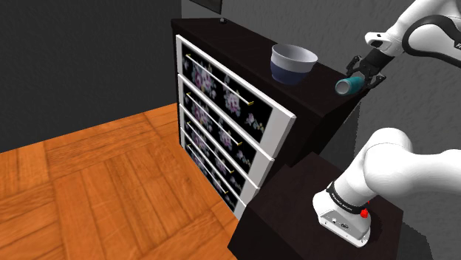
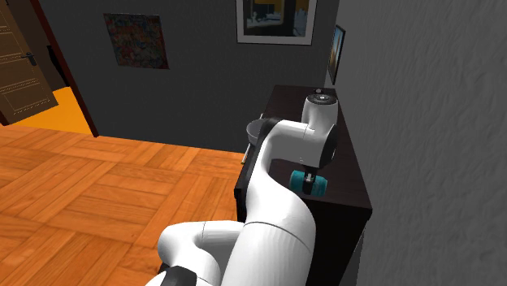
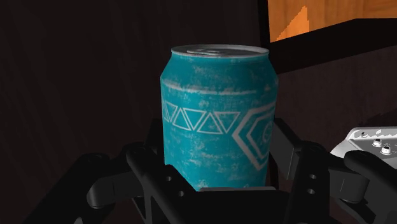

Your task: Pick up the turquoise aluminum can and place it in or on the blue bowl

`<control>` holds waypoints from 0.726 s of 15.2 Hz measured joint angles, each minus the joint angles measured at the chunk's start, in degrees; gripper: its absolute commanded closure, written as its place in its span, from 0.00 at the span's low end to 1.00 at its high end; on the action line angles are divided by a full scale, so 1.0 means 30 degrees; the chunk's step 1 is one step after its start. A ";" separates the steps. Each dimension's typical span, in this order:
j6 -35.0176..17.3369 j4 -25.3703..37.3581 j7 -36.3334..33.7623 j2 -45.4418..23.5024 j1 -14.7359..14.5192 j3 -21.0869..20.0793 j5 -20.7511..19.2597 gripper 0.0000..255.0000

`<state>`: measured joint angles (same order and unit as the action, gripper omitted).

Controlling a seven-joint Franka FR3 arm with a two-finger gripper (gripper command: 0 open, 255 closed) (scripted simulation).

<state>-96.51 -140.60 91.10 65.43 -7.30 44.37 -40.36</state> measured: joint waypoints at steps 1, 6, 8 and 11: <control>0.0000 0.0005 -0.0004 -0.0011 -0.0006 0.0003 0.0003 1.00; 0.0778 0.0898 0.0100 -0.0214 -0.0167 -0.0573 0.0526 1.00; 0.1101 0.1441 0.0106 -0.0453 -0.0349 -0.0822 0.0792 1.00; 0.1586 0.2201 0.0242 -0.0713 -0.0516 -0.1073 0.1072 1.00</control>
<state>-91.75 -134.00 91.82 63.29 -8.85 41.15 -37.14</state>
